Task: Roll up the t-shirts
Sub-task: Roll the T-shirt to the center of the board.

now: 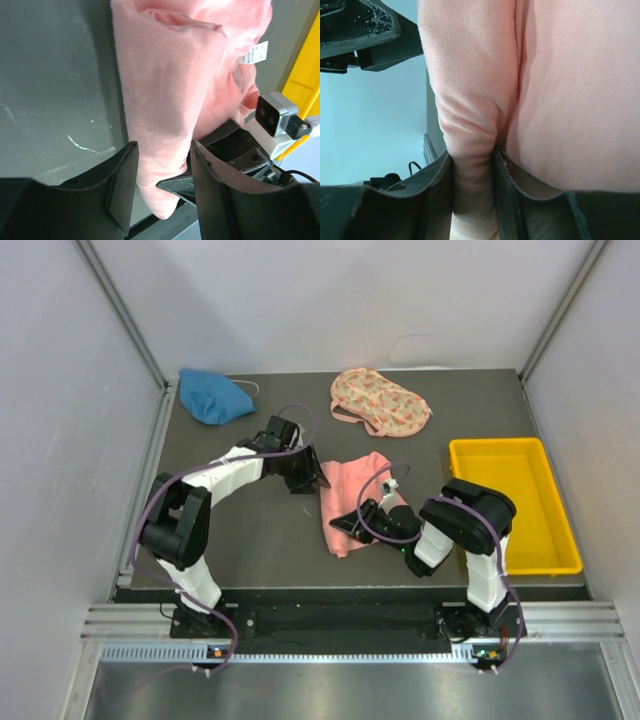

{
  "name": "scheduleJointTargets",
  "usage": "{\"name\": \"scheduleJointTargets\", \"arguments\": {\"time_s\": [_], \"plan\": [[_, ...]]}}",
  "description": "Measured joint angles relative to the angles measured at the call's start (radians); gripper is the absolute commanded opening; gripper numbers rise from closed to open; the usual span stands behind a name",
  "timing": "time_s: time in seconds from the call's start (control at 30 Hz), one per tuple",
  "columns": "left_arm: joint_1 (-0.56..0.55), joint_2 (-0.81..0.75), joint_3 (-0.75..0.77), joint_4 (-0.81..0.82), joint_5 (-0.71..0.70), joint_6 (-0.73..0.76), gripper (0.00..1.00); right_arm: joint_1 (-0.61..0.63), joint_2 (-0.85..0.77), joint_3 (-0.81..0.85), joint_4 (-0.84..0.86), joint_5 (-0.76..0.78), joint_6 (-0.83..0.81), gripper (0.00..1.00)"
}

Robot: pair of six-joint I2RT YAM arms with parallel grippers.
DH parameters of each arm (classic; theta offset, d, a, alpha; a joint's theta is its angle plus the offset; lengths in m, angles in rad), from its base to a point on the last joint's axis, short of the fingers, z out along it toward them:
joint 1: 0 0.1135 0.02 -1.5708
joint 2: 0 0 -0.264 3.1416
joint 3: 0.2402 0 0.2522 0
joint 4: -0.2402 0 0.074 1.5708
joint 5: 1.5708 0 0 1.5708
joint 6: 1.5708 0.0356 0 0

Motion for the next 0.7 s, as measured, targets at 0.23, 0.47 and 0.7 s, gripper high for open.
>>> {"name": "scheduleJointTargets", "arguments": {"time_s": [0.23,0.47,0.7], "plan": [[0.000,0.000,-0.007,0.071,0.059,-0.029,0.43,0.000,0.001,-0.004,0.002,-0.007,0.020,0.33],[0.000,0.024,-0.007,0.153,0.121,-0.064,0.38,0.000,-0.007,-0.002,-0.021,-0.006,0.023,0.32],[0.000,0.115,0.010,0.177,0.127,-0.080,0.35,0.000,-0.074,0.014,-0.144,0.000,0.003,0.44]]}}
